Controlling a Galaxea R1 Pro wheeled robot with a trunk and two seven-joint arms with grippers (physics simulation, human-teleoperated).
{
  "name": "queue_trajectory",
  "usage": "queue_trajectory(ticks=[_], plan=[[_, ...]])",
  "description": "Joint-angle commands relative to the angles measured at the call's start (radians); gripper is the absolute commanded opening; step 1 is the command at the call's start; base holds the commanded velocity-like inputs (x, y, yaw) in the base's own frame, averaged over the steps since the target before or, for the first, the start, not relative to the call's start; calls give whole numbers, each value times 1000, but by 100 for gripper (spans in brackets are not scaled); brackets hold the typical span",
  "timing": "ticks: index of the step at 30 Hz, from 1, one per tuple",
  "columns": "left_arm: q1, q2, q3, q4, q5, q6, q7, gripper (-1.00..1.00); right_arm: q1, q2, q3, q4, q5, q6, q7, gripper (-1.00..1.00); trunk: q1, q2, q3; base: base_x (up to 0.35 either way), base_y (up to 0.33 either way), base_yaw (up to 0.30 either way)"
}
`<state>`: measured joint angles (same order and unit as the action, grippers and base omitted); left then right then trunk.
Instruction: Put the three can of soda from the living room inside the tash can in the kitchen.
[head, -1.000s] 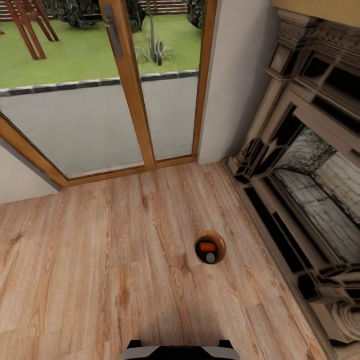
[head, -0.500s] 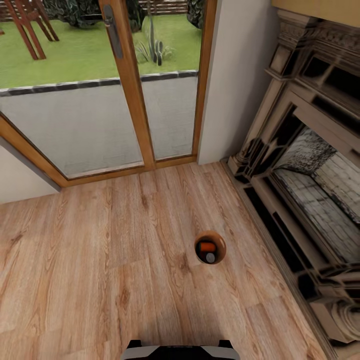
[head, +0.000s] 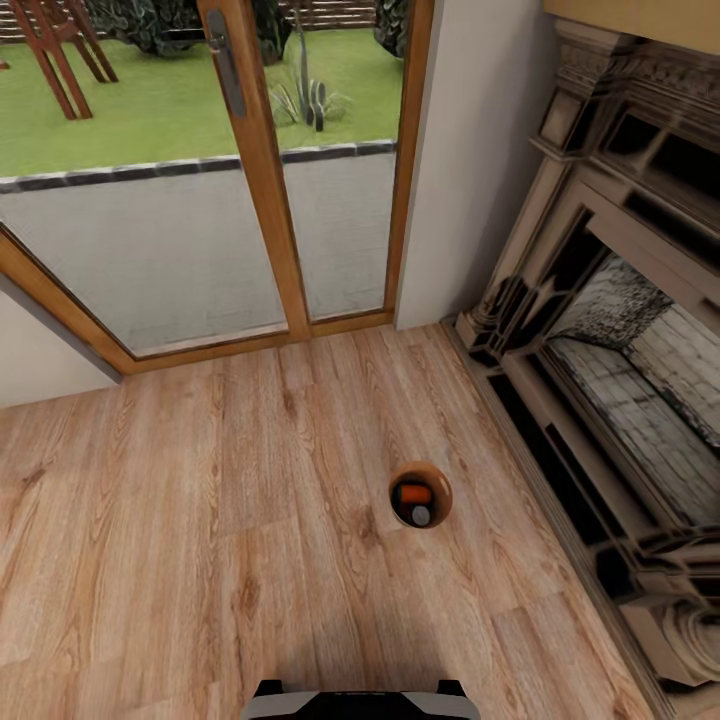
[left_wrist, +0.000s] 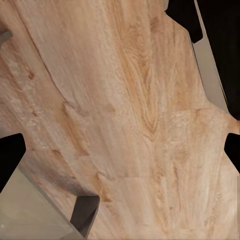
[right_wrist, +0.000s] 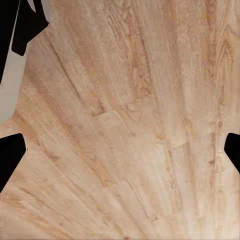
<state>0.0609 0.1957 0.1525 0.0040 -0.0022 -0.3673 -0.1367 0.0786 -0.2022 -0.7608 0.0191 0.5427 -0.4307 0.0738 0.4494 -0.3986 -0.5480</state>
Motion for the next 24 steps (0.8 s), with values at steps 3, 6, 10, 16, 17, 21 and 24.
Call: queue_trajectory(ticks=[3,6,10,16,17,21,24], plan=[[0,-2,9,0,0,-3,-6,100,0,3,-9,2,2,-5,6,100,1,-1,-1,0,0,0],[-1,-3,9,0,1,-2,-6,100,0,7,-9,2,2,-5,6,100,1,-1,-1,0,0,0],[-1,-3,9,2,0,-1,-10,100,0,15,-9,2,2,-5,6,100,1,-1,-1,0,0,0],[-1,-4,8,4,-1,10,-11,100,0,18,-7,2,7,-5,6,100,1,-1,-1,0,0,0],[-1,-4,8,4,-2,16,-10,100,0,18,-6,2,8,-5,6,100,1,-1,-1,0,0,0],[-1,-4,7,4,-1,78,-5,100,0,17,-4,1,8,-5,6,100,1,-1,-1,0,0,0],[-1,-4,7,4,-1,104,-4,100,0,16,-3,1,9,-5,6,100,1,-1,-1,0,0,0]])
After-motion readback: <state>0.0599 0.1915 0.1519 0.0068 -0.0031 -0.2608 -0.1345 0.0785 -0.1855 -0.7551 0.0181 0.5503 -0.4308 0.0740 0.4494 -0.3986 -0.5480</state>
